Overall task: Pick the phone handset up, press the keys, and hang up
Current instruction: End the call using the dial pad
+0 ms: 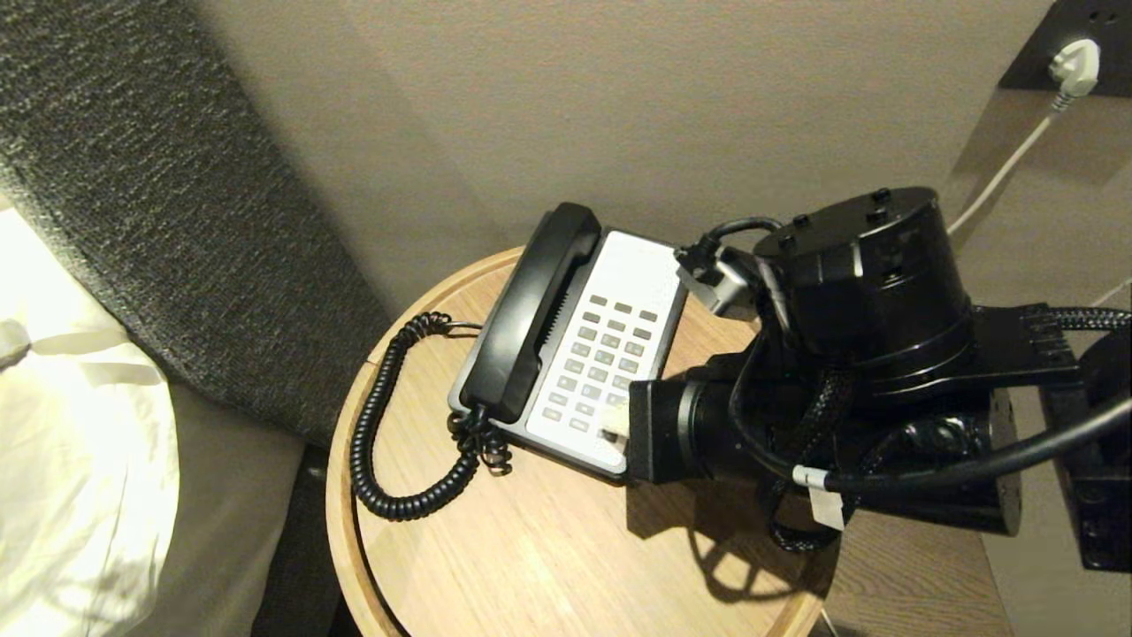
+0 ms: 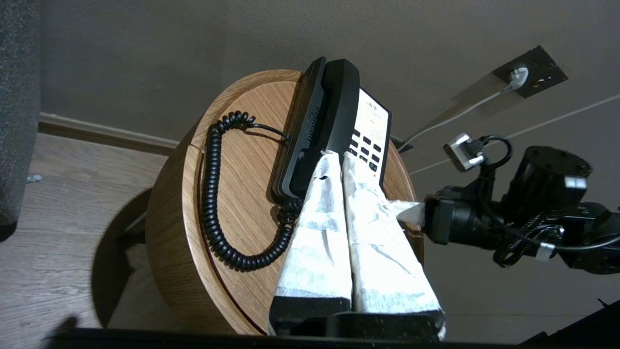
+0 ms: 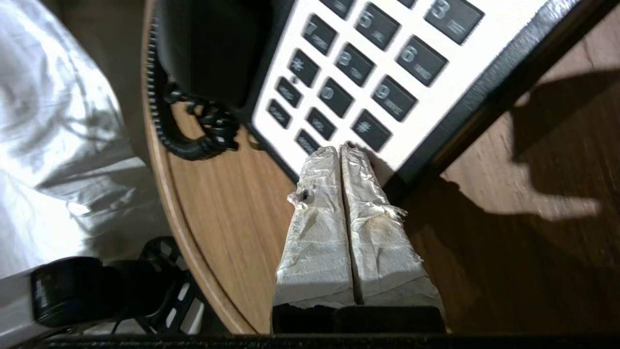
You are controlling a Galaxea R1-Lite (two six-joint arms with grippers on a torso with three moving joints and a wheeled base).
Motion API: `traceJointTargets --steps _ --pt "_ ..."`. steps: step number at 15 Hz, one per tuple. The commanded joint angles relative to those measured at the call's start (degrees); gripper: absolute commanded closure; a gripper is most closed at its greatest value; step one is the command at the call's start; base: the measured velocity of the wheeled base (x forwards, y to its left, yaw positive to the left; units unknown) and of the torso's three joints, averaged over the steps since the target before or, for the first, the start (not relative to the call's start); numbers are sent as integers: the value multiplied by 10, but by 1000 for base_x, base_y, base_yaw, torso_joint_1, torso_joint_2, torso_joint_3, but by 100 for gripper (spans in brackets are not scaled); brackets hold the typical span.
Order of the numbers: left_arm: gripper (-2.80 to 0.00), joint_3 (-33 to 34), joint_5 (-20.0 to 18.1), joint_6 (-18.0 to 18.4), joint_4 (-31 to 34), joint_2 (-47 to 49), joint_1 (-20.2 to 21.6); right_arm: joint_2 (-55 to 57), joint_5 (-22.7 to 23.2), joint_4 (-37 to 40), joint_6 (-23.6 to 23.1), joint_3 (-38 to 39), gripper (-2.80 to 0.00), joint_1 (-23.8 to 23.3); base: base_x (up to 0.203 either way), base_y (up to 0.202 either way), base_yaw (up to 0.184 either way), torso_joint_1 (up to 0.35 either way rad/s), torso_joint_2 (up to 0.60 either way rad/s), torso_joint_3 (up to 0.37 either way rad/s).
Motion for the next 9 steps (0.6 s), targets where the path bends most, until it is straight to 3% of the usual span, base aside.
traceJointTargets --steps 1,9 --pt "0 1 0 -2 0 -1 0 -15 2 -2 2 -2 0 0 0 0 0 0 0 0" --pt "0 11 0 -2 -1 -3 0 -13 1 -3 2 16 0 0 0 0 0 0 0 0"
